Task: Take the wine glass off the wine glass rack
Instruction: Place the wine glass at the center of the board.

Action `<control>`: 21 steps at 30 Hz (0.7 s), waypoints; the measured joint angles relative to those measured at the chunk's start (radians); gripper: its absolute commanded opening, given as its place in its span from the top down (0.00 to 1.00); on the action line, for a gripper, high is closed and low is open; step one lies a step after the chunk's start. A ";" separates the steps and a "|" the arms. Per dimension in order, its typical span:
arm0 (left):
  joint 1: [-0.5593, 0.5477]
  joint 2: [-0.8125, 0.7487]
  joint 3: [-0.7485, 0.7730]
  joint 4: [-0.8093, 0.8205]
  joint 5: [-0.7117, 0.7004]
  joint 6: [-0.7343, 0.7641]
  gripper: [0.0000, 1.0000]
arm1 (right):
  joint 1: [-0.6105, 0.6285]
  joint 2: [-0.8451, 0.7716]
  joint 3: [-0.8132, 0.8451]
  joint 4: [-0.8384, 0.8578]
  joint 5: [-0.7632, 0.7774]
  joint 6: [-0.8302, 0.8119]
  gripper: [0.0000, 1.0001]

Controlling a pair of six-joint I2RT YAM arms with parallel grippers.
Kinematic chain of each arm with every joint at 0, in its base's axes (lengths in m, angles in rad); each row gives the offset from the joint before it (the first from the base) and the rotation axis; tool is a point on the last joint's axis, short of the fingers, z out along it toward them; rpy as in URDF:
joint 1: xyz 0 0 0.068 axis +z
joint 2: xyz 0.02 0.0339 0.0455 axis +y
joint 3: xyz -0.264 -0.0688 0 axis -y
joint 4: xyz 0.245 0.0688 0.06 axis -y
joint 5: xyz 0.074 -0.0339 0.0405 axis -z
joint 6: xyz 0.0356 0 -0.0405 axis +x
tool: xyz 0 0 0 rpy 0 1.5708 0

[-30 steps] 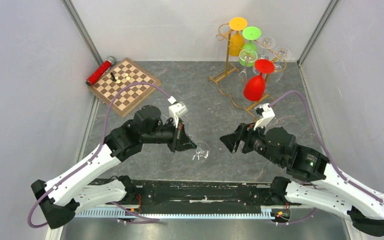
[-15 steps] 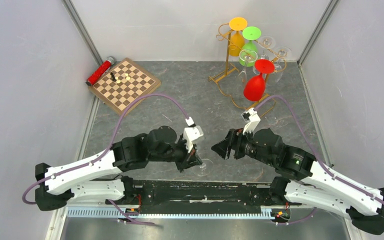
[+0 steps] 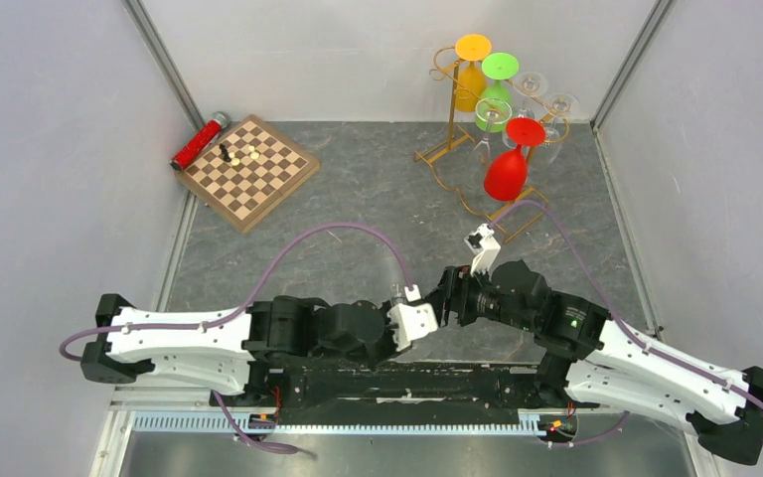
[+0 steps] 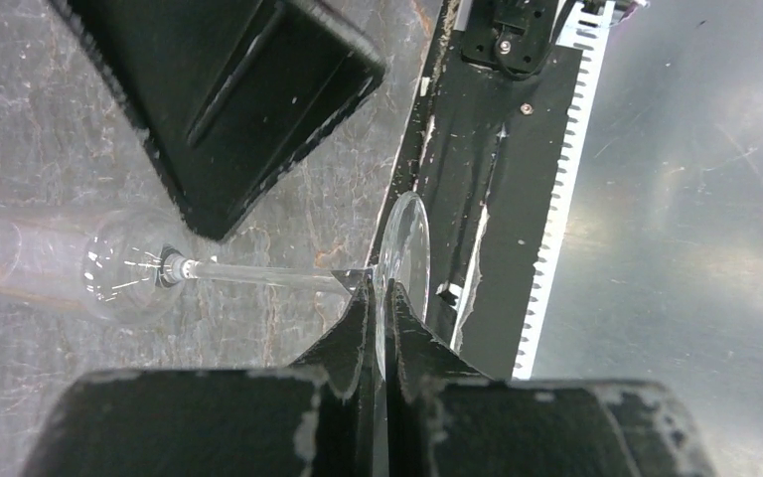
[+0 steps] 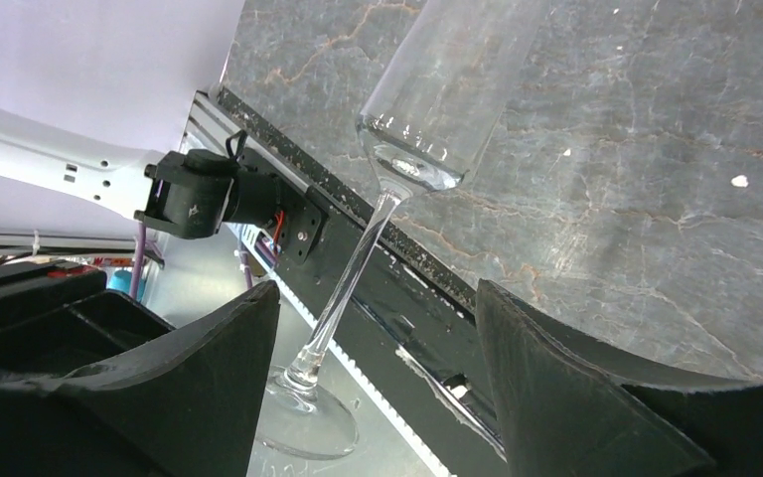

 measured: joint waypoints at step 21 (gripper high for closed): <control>-0.108 0.089 0.080 -0.014 -0.117 0.086 0.98 | 0.002 0.069 -0.087 0.160 -0.144 0.065 0.37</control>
